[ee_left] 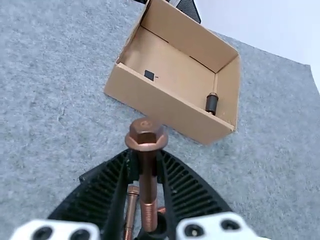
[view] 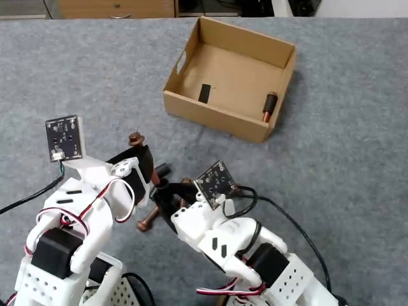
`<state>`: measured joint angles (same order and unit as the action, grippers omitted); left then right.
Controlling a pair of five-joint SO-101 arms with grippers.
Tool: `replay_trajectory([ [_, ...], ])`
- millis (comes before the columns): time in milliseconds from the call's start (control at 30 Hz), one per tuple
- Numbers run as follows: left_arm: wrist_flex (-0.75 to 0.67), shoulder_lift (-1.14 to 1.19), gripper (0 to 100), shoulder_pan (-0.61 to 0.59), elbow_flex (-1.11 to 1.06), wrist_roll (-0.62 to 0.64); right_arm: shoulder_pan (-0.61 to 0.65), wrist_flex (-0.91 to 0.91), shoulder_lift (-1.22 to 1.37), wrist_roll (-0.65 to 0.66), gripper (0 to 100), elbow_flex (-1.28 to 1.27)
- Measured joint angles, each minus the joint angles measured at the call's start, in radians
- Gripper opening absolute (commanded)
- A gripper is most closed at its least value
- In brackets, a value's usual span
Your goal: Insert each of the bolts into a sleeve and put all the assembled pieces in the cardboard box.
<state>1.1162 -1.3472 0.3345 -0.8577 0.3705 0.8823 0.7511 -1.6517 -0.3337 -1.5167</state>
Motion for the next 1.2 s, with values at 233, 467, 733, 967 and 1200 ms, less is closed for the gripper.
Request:
replay_trajectory([
  [233,0.0,0.0,2,0.0,0.0,0.006,-0.002,0.0,0.002,0.0,0.1,0.0],
  [467,0.002,-0.005,2,0.038,0.0,0.008,-0.003,0.0,0.002,0.0,0.1,0.0],
  [733,0.009,0.0,2,0.049,-0.002,0.009,-0.003,0.0,0.002,0.0,0.1,0.0],
  [967,0.051,0.0,11,0.049,-0.002,-0.003,-0.003,0.0,0.002,0.0,0.1,-0.012],
  [1200,0.091,0.0,20,0.072,-0.002,-0.046,-0.009,0.0,0.002,0.0,0.1,-0.018],
])
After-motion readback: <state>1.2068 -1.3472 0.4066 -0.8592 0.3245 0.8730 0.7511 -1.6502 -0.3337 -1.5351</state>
